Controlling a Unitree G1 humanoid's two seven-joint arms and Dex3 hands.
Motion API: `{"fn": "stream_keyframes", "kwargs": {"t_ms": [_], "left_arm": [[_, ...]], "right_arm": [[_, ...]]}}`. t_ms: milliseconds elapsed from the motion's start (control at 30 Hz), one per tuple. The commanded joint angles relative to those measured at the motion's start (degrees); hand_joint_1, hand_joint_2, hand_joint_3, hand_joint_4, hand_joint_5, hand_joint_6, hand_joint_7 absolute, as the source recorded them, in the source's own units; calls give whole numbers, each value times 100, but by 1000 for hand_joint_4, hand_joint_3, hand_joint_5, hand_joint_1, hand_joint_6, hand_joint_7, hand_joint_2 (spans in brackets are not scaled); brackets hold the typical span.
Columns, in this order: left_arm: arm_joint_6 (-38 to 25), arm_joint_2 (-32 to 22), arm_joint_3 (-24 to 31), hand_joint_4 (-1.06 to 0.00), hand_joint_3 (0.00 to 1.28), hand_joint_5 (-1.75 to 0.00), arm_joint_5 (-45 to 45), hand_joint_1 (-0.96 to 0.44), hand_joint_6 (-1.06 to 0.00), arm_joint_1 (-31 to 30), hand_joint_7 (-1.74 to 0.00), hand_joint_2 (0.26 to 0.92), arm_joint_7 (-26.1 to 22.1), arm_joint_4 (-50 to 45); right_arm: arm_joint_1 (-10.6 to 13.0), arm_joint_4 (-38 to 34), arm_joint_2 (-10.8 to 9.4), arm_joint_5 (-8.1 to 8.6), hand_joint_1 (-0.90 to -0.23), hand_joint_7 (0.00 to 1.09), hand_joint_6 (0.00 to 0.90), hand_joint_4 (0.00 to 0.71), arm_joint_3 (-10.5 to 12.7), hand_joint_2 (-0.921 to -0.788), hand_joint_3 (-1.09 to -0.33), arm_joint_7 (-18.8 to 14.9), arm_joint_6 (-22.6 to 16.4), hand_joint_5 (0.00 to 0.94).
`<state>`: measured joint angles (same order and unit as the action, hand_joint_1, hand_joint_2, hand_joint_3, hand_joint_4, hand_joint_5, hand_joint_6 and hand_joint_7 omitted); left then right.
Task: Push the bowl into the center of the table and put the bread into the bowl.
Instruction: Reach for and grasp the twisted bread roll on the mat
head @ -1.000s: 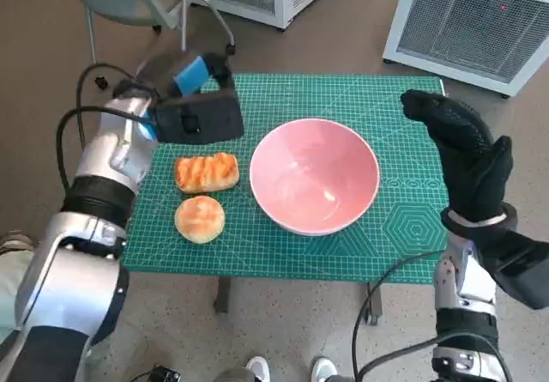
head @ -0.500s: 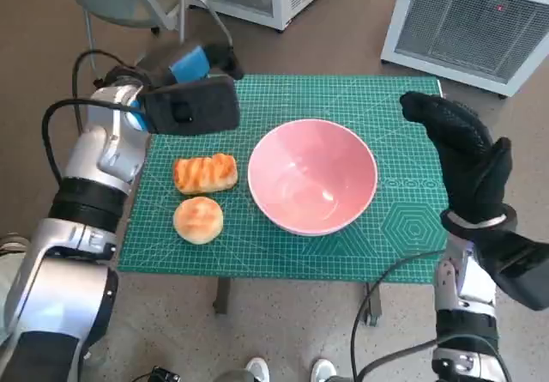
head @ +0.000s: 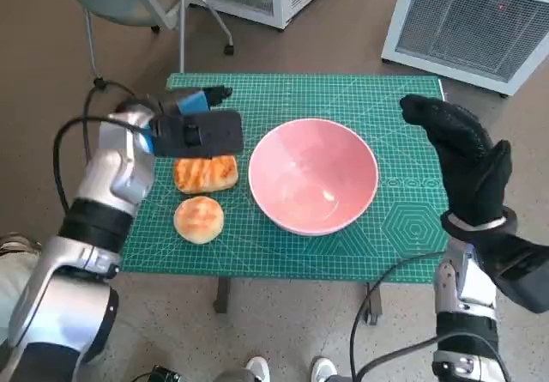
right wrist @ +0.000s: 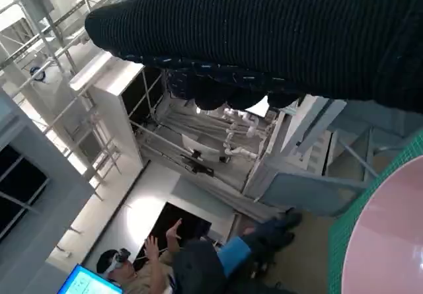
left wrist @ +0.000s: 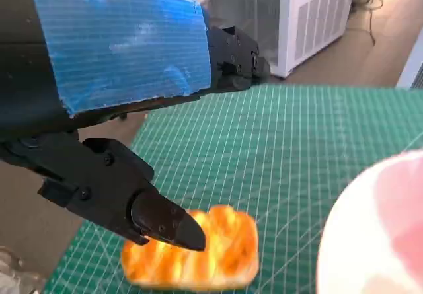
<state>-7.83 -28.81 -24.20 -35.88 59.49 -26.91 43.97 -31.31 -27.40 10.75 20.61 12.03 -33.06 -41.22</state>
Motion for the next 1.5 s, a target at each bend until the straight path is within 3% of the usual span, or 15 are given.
{"fn": "stream_keyframes", "kwargs": {"t_ms": [33,700,1500], "left_arm": [[5,-46,-37,1,10,1,-57,-556,-70,-116,0,706,15,-113],[201,370,-307,1,5,1,-141,-516,-64,39,0,708,557,1245],[399,989,-536,1,10,1,-238,-499,-72,236,-7,732,1439,3040]], "right_arm": [[140,-3,-35,36,-645,425,-1,86,-16,-921,-747,26,101,2],[116,-88,2,36,-643,424,-1,87,-5,-921,-745,-23,122,2],[261,109,47,7,-630,423,-1,85,9,-921,-755,26,186,0]]}}
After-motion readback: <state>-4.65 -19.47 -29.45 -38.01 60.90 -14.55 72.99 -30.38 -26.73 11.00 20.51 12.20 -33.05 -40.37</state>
